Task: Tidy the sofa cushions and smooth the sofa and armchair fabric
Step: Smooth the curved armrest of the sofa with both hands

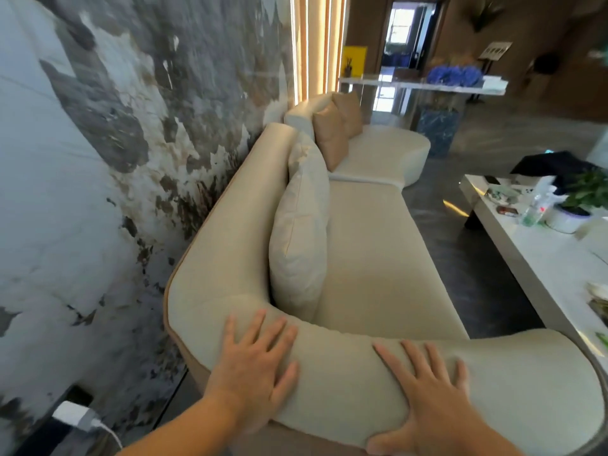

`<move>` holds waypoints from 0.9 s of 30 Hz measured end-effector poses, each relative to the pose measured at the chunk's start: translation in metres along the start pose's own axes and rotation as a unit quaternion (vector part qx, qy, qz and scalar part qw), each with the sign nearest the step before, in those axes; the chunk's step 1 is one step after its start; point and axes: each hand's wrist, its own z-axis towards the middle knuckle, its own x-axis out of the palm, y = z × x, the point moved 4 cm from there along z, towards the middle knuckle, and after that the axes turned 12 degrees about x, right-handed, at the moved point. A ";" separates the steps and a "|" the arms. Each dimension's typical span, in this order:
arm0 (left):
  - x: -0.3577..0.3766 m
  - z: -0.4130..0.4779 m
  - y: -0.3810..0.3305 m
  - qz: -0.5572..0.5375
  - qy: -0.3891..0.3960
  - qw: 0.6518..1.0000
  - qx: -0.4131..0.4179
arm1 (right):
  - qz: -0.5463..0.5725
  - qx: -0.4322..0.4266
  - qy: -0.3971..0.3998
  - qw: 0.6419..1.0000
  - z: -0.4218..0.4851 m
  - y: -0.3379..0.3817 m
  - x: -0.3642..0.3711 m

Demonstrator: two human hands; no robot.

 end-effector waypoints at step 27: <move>-0.003 0.045 0.076 -0.097 -0.068 0.993 0.022 | -0.019 0.036 -0.030 0.999 0.040 0.048 -0.011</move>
